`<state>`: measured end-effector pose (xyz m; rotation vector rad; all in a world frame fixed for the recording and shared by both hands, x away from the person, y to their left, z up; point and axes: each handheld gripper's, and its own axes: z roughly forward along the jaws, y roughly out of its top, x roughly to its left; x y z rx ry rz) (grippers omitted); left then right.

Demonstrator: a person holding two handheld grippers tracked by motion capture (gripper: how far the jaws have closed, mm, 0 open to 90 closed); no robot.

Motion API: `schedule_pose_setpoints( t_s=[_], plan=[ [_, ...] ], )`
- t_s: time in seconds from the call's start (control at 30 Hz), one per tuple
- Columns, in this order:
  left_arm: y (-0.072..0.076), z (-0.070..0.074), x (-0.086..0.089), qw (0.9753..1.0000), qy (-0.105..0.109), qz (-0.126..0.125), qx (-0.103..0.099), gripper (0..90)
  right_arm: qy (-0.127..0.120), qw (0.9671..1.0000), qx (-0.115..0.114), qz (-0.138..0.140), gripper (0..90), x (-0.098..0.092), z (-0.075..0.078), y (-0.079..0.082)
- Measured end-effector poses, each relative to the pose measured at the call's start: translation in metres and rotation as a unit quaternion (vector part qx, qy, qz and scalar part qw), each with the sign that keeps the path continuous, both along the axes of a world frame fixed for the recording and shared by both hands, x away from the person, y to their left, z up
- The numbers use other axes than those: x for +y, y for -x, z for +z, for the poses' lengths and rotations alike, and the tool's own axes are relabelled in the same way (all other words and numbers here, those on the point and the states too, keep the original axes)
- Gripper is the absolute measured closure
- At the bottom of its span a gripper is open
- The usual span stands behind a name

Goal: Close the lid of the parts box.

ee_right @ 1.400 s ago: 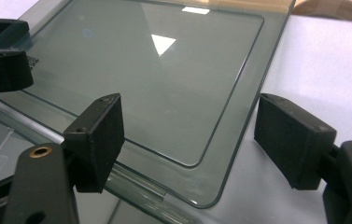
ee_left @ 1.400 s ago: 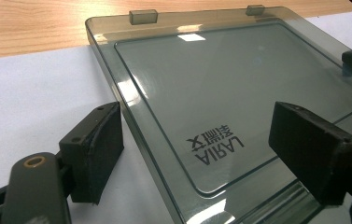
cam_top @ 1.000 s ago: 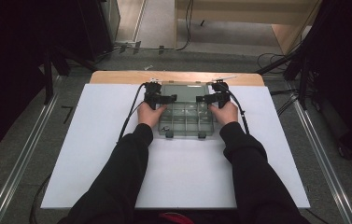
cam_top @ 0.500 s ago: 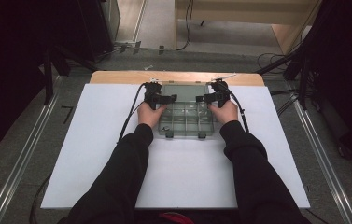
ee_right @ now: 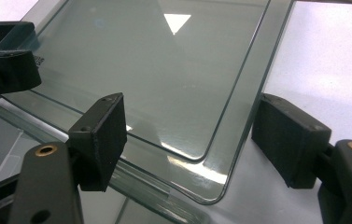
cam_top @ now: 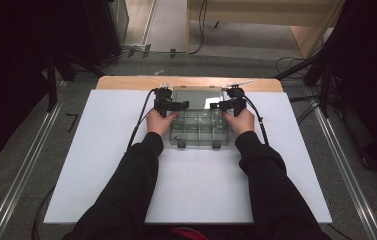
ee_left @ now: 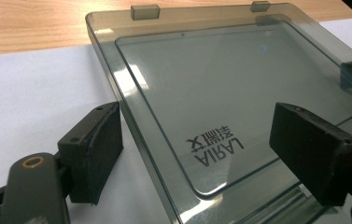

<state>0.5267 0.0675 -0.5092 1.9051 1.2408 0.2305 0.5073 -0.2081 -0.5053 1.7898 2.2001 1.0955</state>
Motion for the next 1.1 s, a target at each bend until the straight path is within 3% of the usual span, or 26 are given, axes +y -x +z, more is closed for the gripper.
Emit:
schedule_pose_setpoints(
  t_s=[0.17, 0.23, 0.33, 0.53, 0.73, 0.97, 1.1],
  plan=[
    [0.0, 0.001, 0.001, 1.0, -0.001, 0.002, 0.007, 19.0, 0.006, 0.9999, -0.008, 0.001, 25.6, 0.001, 0.0, 0.001],
    [0.0, 0.003, 0.003, 0.9996, 0.014, 0.001, 0.023, 23.8, 0.008, 0.9999, -0.01, 0.001, 25.8, 0.001, 0.001, 0.001],
    [0.0, 0.003, 0.003, 0.9997, 0.013, 0.0, 0.021, 25.3, 0.018, 0.9997, -0.019, 0.002, 26.0, 0.002, 0.002, 0.002],
    [-0.001, 0.004, 0.005, 0.9998, 0.017, 0.0, 0.009, 29.1, 0.018, 0.9996, -0.02, 0.002, 26.5, 0.002, 0.003, 0.002],
    [0.0, 0.011, 0.01, 0.9998, 0.016, 0.001, -0.014, 39.8, 0.017, 0.9993, -0.031, -0.011, 36.6, -0.001, 0.01, 0.003],
    [0.002, 0.02, 0.014, 0.9995, 0.016, -0.003, -0.025, 48.3, 0.005, 0.9991, -0.042, -0.009, 37.9, -0.005, 0.018, 0.006],
    [0.003, 0.025, 0.016, 0.9993, 0.028, -0.004, -0.026, 48.7, -0.002, 0.9988, -0.049, -0.008, 38.7, -0.007, 0.023, 0.008]
  ],
)
